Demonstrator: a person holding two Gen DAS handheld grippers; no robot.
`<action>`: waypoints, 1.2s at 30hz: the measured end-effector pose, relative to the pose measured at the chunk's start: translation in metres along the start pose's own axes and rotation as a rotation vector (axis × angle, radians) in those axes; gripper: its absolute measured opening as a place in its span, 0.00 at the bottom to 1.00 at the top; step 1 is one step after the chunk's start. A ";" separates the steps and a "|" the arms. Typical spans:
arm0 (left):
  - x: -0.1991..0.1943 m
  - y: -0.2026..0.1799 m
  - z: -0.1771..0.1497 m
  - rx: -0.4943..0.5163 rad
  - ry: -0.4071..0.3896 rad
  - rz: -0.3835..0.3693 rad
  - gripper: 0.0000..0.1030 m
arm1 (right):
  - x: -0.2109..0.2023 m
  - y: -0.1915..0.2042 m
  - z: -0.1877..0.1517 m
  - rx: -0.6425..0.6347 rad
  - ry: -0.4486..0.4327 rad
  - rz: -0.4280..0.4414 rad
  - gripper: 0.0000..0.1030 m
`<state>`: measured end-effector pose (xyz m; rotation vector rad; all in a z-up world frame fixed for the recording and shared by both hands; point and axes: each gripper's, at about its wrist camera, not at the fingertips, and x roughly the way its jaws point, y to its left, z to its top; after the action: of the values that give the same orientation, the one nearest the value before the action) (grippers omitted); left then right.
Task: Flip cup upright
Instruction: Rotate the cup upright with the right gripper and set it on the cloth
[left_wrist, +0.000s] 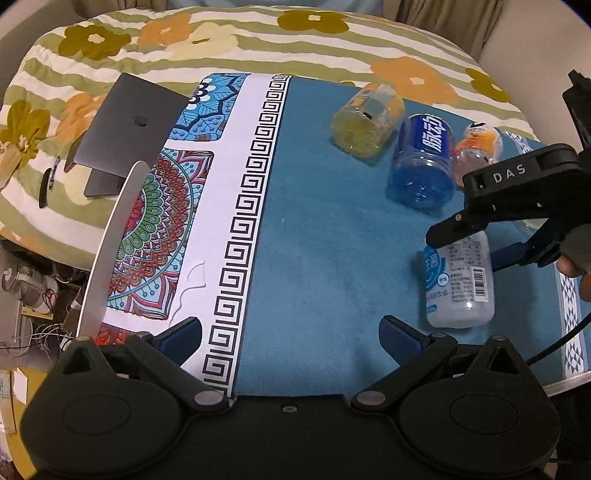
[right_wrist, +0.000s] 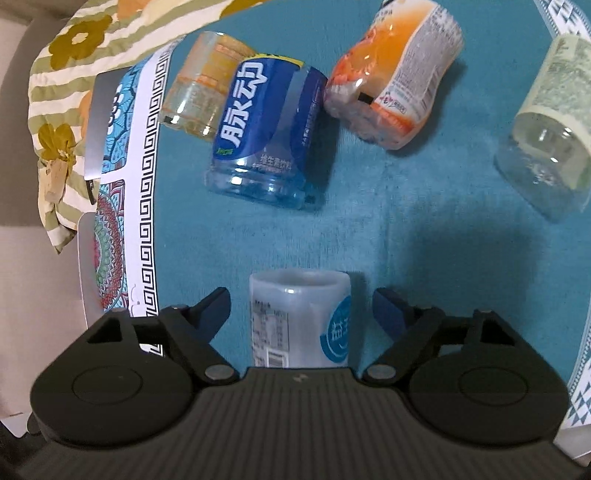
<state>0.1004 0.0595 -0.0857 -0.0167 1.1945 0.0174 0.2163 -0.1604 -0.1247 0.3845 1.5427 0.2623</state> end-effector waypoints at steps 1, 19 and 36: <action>0.001 0.001 0.001 -0.002 0.001 0.000 1.00 | 0.002 -0.001 0.001 0.005 0.008 0.004 0.91; -0.003 0.003 -0.001 0.007 -0.009 0.000 1.00 | -0.010 0.008 -0.005 -0.030 -0.049 0.028 0.68; -0.014 0.023 -0.047 0.021 -0.080 -0.021 1.00 | 0.000 0.035 -0.132 -0.290 -0.813 -0.121 0.68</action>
<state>0.0512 0.0814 -0.0897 -0.0100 1.1139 -0.0129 0.0875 -0.1188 -0.1091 0.1320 0.7098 0.1951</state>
